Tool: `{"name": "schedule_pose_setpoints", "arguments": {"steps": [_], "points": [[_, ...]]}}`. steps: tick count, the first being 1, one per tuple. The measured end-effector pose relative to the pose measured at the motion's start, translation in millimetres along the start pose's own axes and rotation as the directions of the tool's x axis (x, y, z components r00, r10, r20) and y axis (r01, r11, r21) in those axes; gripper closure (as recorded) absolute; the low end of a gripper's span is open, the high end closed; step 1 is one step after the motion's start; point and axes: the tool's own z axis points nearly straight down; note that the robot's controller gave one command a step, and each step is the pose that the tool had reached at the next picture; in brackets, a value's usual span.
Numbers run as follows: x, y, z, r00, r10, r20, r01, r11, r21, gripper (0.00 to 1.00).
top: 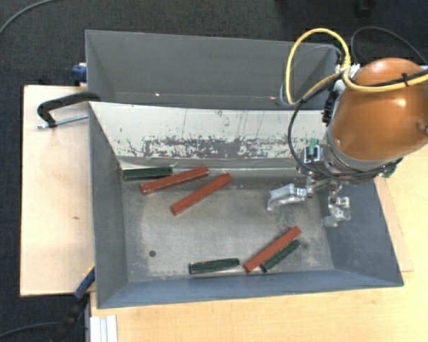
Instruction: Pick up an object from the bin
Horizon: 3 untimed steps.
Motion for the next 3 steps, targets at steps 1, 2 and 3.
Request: {"name": "schedule_pose_setpoints", "arguments": {"steps": [1,2,3], "points": [[-21.8,18,141,0.999,0.051,-0.004,-0.051,0.999,-0.009,0.0],[-22.1,13,135,0.999,0.053,0.001,-0.053,0.999,0.005,1.0],[-25.1,24,119,0.999,0.043,0.0,-0.043,0.999,0.001,1.0]]}}
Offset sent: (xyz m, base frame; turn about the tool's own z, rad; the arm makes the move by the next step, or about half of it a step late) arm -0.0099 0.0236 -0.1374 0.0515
